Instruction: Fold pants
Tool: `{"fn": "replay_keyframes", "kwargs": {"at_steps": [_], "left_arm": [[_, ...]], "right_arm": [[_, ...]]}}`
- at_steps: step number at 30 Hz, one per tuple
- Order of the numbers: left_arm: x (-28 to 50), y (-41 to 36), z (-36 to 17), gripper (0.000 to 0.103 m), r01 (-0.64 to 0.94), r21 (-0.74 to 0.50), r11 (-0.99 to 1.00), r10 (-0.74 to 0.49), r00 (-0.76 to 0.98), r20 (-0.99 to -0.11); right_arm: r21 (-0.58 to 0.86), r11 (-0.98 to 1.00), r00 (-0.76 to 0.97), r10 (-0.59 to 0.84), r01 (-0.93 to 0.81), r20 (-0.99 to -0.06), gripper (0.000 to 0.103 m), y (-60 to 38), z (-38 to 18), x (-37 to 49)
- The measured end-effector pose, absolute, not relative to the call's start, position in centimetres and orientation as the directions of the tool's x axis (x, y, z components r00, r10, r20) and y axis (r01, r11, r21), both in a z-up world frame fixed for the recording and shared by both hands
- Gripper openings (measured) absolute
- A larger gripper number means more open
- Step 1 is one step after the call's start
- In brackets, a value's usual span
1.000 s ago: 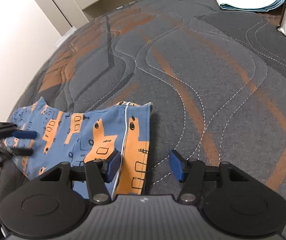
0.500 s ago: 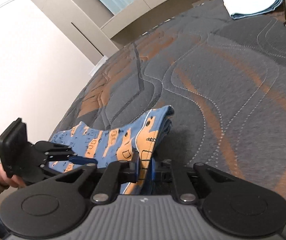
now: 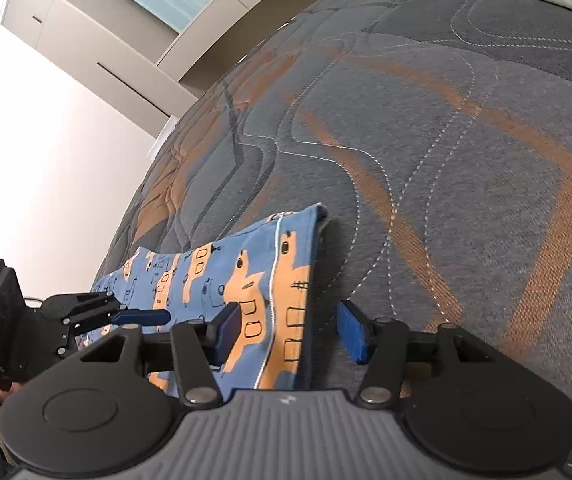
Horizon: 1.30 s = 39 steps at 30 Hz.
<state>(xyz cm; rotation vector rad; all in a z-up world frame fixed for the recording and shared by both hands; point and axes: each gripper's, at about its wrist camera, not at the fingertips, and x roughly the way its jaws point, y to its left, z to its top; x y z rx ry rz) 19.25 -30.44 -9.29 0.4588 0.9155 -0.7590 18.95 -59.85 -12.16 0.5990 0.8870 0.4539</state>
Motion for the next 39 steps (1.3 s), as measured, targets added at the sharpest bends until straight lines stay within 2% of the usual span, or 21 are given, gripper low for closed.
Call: {"fn": "replay_keyframes", "kwargs": {"at_steps": [3, 5, 7, 9, 14, 18, 21, 22, 23, 33, 36, 39], "left_arm": [[19.3, -31.7, -9.4, 0.052, 0.76, 0.035, 0.649, -0.391, 0.374, -0.841], [19.5, -32.3, -10.0, 0.053, 0.764, 0.041, 0.644, -0.376, 0.363, -0.852], [19.7, -32.4, -10.1, 0.052, 0.75, 0.021, 0.661, -0.386, 0.364, -0.848], [20.6, -32.4, -9.6, 0.051, 0.738, -0.03, 0.674, -0.42, 0.35, -0.837], [25.2, -33.6, -8.5, 0.051, 0.685, -0.117, 0.719, -0.467, 0.352, -0.811], [28.4, -35.4, -8.6, 0.052, 0.71, -0.177, 0.682, -0.496, 0.27, -0.826], [29.8, -36.0, -9.5, 0.04, 0.721, -0.187, 0.667, -0.471, 0.213, -0.856], [29.9, -36.1, -10.0, 0.032, 0.724, -0.177, 0.667, -0.453, 0.206, -0.867], [29.9, -36.2, -10.4, 0.031, 0.728, -0.165, 0.665, -0.441, 0.205, -0.874], [29.2, -36.3, -10.7, 0.033, 0.736, -0.138, 0.663, -0.454, 0.249, -0.855], [28.9, -35.1, -9.9, 0.037, 0.711, -0.162, 0.684, -0.486, 0.278, -0.829], [27.8, -31.8, -8.7, 0.044, 0.648, -0.255, 0.718, -0.544, 0.293, -0.787]], "right_arm": [[0.657, 0.744, 0.563, 0.597, -0.121, -0.572, 0.057, -59.6, -12.5, 18.9], [0.648, 0.751, 0.568, 0.591, -0.127, -0.573, 0.054, -59.5, -12.7, 18.8], [0.635, 0.761, 0.562, 0.585, -0.133, -0.584, 0.031, -59.3, -12.8, 18.9], [0.632, 0.762, 0.559, 0.59, -0.145, -0.583, 0.021, -59.2, -12.9, 18.7], [0.623, 0.767, 0.572, 0.584, -0.155, -0.577, 0.019, -59.2, -12.7, 18.0], [0.612, 0.772, 0.574, 0.583, -0.171, -0.575, 0.018, -59.2, -12.4, 17.9], [0.615, 0.766, 0.578, 0.592, -0.186, -0.562, 0.016, -59.3, -12.0, 17.6], [0.616, 0.765, 0.579, 0.594, -0.19, -0.559, 0.016, -59.3, -12.0, 17.6], [0.617, 0.763, 0.581, 0.595, -0.192, -0.555, 0.016, -59.3, -11.9, 17.5], [0.68, 0.703, 0.618, 0.634, -0.21, -0.464, 0.012, -57.9, -9.4, 16.8], [0.673, 0.704, 0.614, 0.64, -0.228, -0.461, 0.012, -56.7, -8.2, 16.9], [0.668, 0.704, 0.617, 0.643, -0.242, -0.455, 0.011, -55.6, -6.9, 17.0]]}}
